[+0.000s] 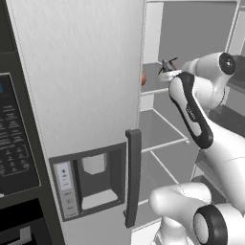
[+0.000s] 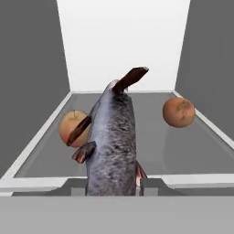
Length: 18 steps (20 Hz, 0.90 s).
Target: Open the fridge, remove the peach, onion, and fish, and place them on any counter.
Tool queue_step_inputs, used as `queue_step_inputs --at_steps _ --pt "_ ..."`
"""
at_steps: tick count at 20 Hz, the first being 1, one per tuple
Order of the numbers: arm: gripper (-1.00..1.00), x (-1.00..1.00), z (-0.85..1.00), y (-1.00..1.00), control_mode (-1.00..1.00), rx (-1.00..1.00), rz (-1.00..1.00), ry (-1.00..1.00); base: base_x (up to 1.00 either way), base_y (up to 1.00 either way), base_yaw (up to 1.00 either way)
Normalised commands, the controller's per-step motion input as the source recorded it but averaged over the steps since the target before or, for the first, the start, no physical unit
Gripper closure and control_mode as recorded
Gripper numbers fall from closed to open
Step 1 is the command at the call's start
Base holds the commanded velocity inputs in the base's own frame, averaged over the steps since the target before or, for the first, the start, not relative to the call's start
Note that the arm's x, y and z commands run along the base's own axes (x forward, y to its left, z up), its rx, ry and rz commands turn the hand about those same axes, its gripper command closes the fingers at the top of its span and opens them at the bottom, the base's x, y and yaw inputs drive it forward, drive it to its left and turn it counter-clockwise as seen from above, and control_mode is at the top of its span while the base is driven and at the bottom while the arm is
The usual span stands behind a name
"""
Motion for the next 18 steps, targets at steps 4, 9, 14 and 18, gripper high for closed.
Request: queue_step_inputs --at_steps 4,9,14,18 --pt "1.0 -1.0 0.23 0.0 -1.0 -0.08 -0.05 0.0 0.0 0.0 0.0" --pt "1.0 -1.0 0.06 0.0 -1.0 -0.07 -0.05 0.0 0.0 0.0 0.0" --pt "1.0 -0.8 0.0 0.0 -1.0 -0.02 -0.02 0.0 0.0 0.0 0.0" --pt "1.0 0.0 0.0 0.0 1.0 0.0 0.0 0.0 -0.95 0.0 0.0"
